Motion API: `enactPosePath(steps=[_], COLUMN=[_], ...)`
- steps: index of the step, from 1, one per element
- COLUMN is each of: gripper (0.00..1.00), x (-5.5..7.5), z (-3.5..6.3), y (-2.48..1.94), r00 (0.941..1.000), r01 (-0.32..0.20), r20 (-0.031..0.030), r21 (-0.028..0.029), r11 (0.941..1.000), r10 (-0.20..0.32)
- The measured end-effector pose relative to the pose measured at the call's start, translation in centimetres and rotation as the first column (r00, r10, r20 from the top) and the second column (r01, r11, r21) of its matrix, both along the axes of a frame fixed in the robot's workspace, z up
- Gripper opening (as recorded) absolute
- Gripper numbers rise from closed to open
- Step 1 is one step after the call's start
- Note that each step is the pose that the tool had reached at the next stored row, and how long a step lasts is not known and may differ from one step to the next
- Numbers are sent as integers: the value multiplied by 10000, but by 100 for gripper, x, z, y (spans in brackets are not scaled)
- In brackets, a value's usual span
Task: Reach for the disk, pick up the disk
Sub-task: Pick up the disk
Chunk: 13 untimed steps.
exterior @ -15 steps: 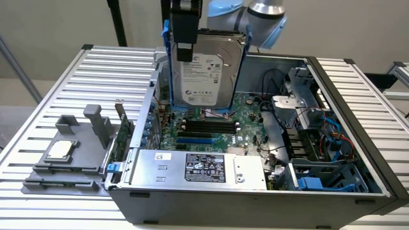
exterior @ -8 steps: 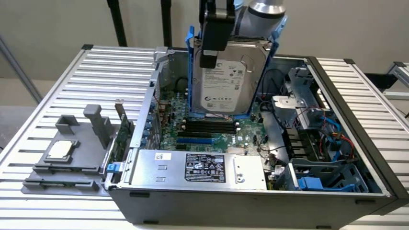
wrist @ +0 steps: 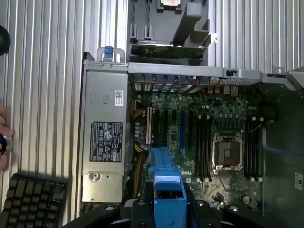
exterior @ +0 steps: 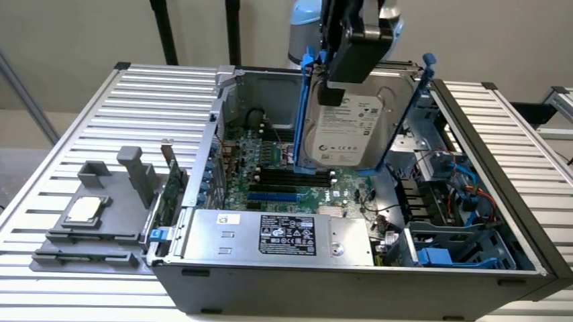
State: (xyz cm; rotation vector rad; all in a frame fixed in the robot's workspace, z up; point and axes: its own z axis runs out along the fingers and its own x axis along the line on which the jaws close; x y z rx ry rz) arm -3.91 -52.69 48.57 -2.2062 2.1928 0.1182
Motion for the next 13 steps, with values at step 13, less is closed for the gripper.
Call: enactPosePath(steps=[13], gripper=[33], x=[571], z=[-1], y=[-213], r00=[10000], r01=[0], r20=[-55], r21=[2], r11=[10000], r10=[0])
